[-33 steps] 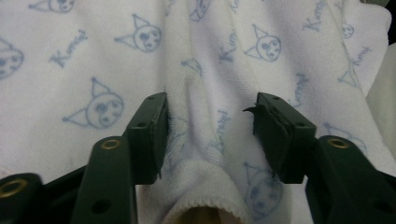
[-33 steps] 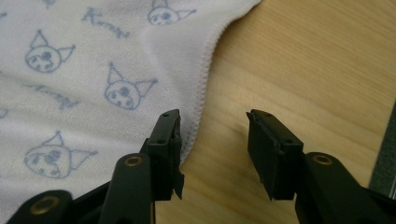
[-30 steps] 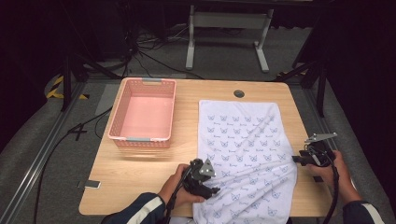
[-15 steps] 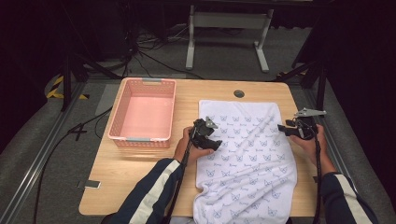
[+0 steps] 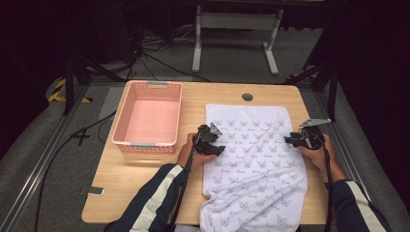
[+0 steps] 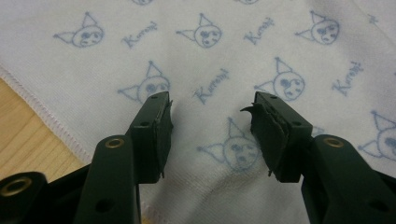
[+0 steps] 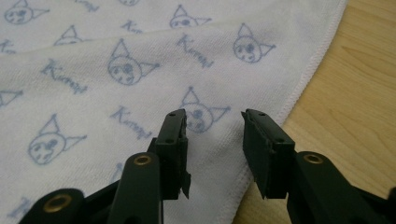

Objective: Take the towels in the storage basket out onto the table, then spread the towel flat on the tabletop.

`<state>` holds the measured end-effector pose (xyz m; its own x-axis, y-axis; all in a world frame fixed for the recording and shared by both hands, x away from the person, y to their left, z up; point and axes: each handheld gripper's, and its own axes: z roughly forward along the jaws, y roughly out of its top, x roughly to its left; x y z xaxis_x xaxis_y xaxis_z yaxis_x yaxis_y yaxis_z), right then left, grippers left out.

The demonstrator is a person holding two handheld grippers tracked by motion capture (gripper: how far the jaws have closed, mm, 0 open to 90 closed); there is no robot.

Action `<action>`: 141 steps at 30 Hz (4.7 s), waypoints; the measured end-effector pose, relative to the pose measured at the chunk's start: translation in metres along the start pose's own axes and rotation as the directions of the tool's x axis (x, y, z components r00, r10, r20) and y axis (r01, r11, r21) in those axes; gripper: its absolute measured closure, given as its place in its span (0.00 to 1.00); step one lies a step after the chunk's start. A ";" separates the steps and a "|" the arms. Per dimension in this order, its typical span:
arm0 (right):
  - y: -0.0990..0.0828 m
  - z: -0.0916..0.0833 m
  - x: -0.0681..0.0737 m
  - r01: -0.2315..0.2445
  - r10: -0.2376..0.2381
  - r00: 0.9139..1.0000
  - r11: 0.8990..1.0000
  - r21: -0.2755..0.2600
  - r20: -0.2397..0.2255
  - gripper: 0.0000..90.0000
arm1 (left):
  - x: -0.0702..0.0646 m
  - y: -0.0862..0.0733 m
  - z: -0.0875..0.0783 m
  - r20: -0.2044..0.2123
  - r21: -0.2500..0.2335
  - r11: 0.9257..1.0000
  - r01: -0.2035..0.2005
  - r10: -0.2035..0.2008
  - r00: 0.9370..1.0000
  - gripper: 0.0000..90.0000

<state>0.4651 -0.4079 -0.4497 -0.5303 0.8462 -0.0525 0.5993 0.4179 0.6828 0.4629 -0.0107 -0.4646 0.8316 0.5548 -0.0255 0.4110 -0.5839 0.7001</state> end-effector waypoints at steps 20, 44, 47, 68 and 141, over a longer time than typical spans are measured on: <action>-0.006 -0.039 0.012 0.041 -0.040 0.999 0.998 0.045 -0.023 0.68 | -0.011 -0.001 -0.029 0.032 -0.012 0.999 0.039 -0.039 0.999 0.36; 0.034 0.035 -0.038 -0.177 0.175 0.970 0.984 -0.006 0.171 0.41 | 0.060 0.024 0.028 -0.237 -0.043 0.966 0.255 -0.258 0.937 0.18; 0.035 0.037 -0.042 -0.204 0.204 0.966 0.979 -0.016 0.159 0.38 | 0.063 0.025 0.030 -0.246 -0.053 0.964 0.262 -0.267 0.932 0.18; 0.044 0.020 -0.025 -0.082 0.082 0.996 0.996 -0.028 -0.027 0.95 | 0.039 0.039 0.007 -0.116 -0.081 0.990 0.118 -0.127 0.985 0.93; 0.046 0.000 0.018 0.124 -0.124 0.992 0.987 -0.099 0.010 0.95 | 0.012 0.069 -0.030 -0.362 0.022 0.991 -0.132 0.131 0.923 0.95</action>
<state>0.4832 -0.3730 -0.4195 -0.5941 0.7914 -0.1441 0.4667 0.4851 0.7396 0.4897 -0.0267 -0.3954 0.6858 0.6502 0.3269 0.3055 -0.6649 0.6816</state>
